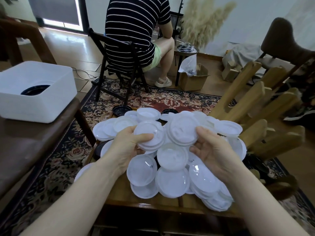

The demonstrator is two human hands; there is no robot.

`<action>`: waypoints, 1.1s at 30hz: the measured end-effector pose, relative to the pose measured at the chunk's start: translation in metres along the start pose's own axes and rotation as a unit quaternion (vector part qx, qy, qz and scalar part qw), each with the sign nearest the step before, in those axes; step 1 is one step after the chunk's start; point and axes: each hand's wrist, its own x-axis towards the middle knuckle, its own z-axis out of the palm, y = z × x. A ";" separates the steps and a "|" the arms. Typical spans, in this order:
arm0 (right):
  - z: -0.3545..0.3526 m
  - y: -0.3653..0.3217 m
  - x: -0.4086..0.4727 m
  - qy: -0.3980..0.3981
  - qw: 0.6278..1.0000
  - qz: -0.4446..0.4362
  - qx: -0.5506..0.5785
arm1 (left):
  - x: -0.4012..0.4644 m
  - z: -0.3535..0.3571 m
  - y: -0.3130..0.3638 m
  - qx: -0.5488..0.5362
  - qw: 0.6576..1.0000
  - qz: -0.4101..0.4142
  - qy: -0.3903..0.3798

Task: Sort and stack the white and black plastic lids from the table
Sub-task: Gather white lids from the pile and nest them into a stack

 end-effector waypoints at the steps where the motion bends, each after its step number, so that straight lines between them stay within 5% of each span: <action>1: 0.001 0.002 -0.002 -0.018 0.999 0.022 0.034 | -0.001 0.001 -0.002 0.007 1.000 -0.001 0.004; 7: 0.003 0.009 -0.006 -0.067 0.996 0.039 0.033 | -0.008 0.009 -0.003 0.041 0.999 0.013 -0.034; 20: 0.009 0.031 0.000 -0.101 0.944 -0.034 -0.313 | -0.015 0.021 -0.006 0.109 0.990 -0.072 -0.061; 23: 0.015 0.037 -0.004 -0.124 0.958 0.015 -0.259 | -0.017 0.021 -0.006 0.068 0.993 -0.092 -0.042; 26: 0.014 0.034 0.000 -0.043 0.986 0.027 -0.158 | -0.017 0.017 -0.007 -0.038 0.994 -0.091 -0.048; 29: 0.010 0.031 0.005 -0.004 0.998 0.037 -0.054 | -0.021 0.019 -0.012 -0.011 0.994 -0.036 -0.100; 33: 0.010 0.033 0.001 -0.021 0.995 0.028 -0.099 | -0.022 0.028 -0.022 0.020 0.998 0.012 -0.054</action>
